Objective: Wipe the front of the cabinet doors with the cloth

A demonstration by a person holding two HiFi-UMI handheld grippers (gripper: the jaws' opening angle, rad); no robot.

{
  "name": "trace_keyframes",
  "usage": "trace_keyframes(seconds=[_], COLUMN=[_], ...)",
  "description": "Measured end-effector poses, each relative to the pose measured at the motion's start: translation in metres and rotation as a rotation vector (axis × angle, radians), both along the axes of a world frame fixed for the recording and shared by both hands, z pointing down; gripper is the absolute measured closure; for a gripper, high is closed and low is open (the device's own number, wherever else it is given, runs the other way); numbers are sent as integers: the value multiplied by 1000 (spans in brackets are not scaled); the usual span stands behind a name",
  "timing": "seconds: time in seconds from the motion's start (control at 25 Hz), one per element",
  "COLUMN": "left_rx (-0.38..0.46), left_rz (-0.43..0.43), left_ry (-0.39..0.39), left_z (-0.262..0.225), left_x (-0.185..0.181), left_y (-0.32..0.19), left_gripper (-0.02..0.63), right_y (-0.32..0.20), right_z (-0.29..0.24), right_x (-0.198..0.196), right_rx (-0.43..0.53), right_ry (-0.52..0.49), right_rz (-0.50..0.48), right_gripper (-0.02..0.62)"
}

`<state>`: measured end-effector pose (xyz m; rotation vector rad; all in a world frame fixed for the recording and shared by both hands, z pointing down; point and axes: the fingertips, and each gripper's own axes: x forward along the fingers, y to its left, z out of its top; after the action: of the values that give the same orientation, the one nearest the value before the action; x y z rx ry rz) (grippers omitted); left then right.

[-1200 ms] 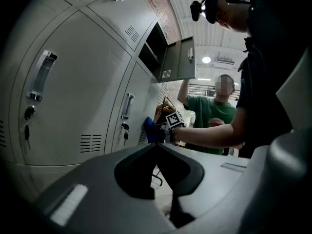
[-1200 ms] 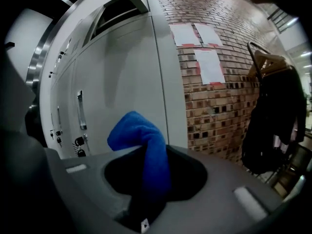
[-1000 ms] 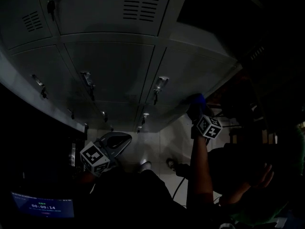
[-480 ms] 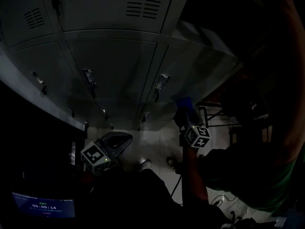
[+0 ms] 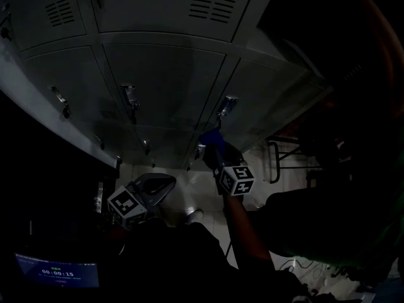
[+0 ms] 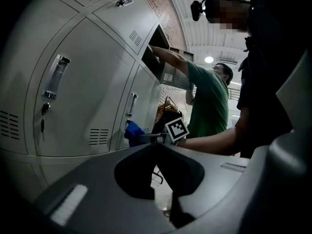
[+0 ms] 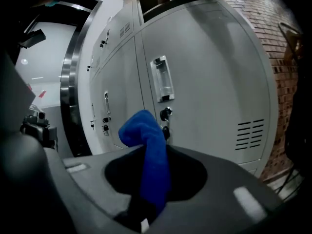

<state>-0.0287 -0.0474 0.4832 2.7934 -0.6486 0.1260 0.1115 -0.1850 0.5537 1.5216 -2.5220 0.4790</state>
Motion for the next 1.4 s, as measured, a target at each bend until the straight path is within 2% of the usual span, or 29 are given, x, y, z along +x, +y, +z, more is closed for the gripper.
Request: trace_keyframes(seconds=[0.24, 0.52, 0.92, 1.4], left_rx=[-8, -9, -11, 13], left_rz=[-28, -55, -51, -19], left_ry=[-3, -3, -9, -6], left_z=[4, 5, 5, 3], left_x=[-16, -28, -25, 1], left_y=[3, 2, -5, -15], left_gripper=[604, 604, 604, 604], right_y=[-19, -45, -55, -49], right_z=[17, 25, 28, 42], right_x=[-18, -7, 36, 128], right_rx=[-14, -30, -36, -84], right_ry=[74, 74, 90, 111], right_rz=[-16, 38, 110, 264], right_gripper=[512, 512, 512, 512])
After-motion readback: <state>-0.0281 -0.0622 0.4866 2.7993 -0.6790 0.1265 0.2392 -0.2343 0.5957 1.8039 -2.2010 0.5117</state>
